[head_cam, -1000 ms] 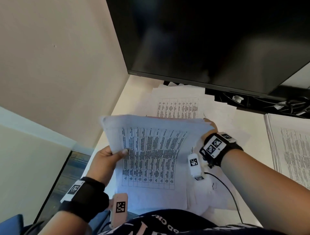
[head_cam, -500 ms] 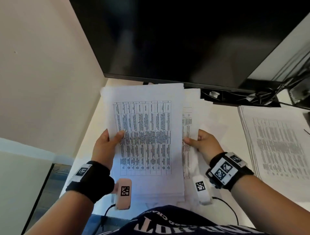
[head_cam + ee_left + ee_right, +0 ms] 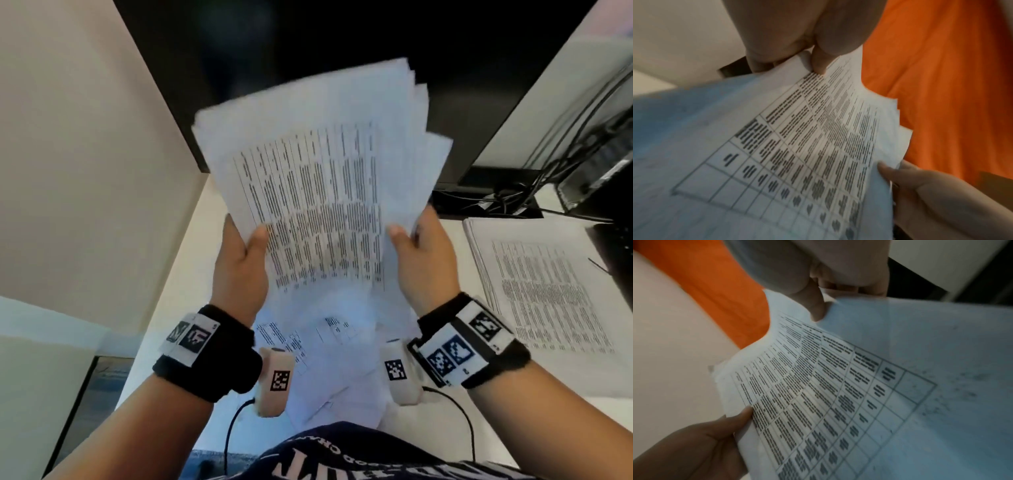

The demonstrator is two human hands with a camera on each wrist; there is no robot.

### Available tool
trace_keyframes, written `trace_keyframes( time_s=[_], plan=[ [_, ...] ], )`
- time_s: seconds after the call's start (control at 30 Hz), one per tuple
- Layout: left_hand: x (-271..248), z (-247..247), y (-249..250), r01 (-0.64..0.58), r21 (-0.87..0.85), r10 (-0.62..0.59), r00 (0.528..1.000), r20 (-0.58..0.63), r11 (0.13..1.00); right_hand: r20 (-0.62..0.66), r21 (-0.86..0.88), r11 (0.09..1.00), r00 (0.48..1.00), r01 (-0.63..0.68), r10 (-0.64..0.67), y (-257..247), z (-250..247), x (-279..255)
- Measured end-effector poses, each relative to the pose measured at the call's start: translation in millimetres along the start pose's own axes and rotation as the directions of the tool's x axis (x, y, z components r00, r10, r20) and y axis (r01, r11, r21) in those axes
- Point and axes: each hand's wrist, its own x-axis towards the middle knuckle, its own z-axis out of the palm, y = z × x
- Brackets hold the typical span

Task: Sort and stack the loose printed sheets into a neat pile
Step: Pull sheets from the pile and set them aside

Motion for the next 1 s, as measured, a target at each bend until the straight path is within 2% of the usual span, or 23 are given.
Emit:
trace_keyframes(
  time_s=[0.1, 0.13, 0.2, 0.33, 0.5, 0.63, 0.73, 0.8, 0.93, 1.0],
  plan=[
    [-1.3, -1.4, 30.5, -0.216, -0.009, 0.215, 0.975, -0.054, 0.976, -0.039, 0.028, 0.971, 0.971, 0.238, -0.236, -28.4, -10.1, -3.0],
    [-2.4, -1.8, 35.8, -0.249, -0.030, 0.247, 0.967, -0.063, 0.968, -0.051, 0.038, 0.962, 0.962, 0.269, -0.267, -29.0, -11.4, -5.5],
    [-5.6, -1.9, 40.7, -0.274, -0.077, 0.269, 0.961, -0.064, 0.959, -0.052, 0.077, 0.966, 0.969, 0.245, -0.242, -22.4, -13.4, -10.0],
    [-6.3, -1.6, 31.2, -0.217, -0.109, 0.217, 0.976, -0.016, 0.970, -0.020, 0.055, 0.991, 0.992, 0.122, -0.121, -0.8, -10.3, -18.8],
    [-2.4, 3.2, 34.3, -0.186, -0.081, 0.186, 0.982, -0.012, 0.979, -0.066, 0.094, 0.995, 0.997, 0.041, -0.035, -2.9, 0.7, -14.5],
    [-1.9, 7.0, 44.2, -0.233, -0.100, 0.230, 0.972, -0.045, 0.967, -0.142, 0.149, 0.986, 0.989, 0.070, -0.048, -14.5, 5.5, -9.9],
    [-5.4, 8.4, 38.9, -0.210, -0.098, 0.204, 0.977, -0.071, 0.973, -0.174, 0.192, 0.978, 0.983, 0.085, -0.051, -10.1, 7.0, -10.1],
    [-6.4, 9.4, 30.8, -0.170, -0.057, 0.166, 0.984, -0.071, 0.984, -0.143, 0.208, 0.977, 0.990, 0.047, -0.017, 0.4, 10.3, -10.9],
    [-5.0, 11.9, 7.0, -0.059, 0.025, 0.060, 0.998, -0.021, 0.998, -0.016, 0.163, 0.979, 0.992, -0.119, 0.123, 24.6, 19.0, -12.1],
    [-4.2, 12.9, -5.5, 0.009, 0.025, -0.009, 1.000, -0.003, 1.000, -0.006, 0.150, 0.977, 0.988, -0.153, 0.156, 29.3, 18.8, -10.3]
  ],
)
